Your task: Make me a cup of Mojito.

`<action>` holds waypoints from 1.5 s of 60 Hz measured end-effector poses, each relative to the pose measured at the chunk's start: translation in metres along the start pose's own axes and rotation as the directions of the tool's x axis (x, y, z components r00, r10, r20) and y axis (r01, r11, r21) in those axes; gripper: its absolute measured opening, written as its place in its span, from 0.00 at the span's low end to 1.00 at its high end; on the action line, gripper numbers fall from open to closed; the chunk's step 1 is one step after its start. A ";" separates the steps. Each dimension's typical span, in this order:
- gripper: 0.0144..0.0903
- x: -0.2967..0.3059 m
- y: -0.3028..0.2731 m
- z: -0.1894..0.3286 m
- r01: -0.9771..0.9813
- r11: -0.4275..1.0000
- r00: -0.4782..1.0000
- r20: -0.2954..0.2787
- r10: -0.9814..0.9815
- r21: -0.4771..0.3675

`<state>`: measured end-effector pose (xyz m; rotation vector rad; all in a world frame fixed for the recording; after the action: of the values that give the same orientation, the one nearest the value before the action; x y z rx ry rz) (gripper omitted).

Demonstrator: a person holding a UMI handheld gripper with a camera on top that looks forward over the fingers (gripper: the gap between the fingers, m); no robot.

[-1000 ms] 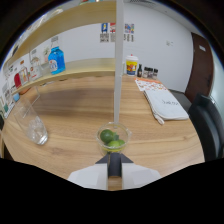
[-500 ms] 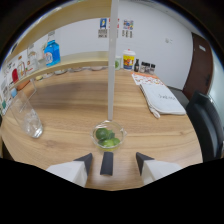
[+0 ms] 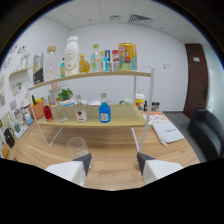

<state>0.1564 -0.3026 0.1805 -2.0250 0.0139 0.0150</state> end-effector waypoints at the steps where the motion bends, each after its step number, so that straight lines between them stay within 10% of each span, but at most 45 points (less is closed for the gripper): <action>1: 0.93 -0.007 0.001 -0.002 -0.002 1.000 1.000 0.005 0.002 0.002; 23: 0.95 -0.106 0.054 -0.013 -0.008 0.998 0.998 0.066 0.012 -0.055; 59: 0.92 -0.126 -0.095 0.127 0.024 0.998 0.998 0.059 -0.028 0.059; 68: 0.75 -0.122 -0.090 0.162 0.030 1.000 0.998 0.049 -0.030 0.007; 79: 0.29 -0.120 -0.086 0.179 0.023 1.000 0.999 0.049 -0.022 -0.007; 90: 0.28 -0.121 -0.086 0.177 0.027 1.000 0.997 0.068 -0.027 -0.002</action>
<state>0.0358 -0.1054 0.1816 -2.0268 -0.0562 0.0664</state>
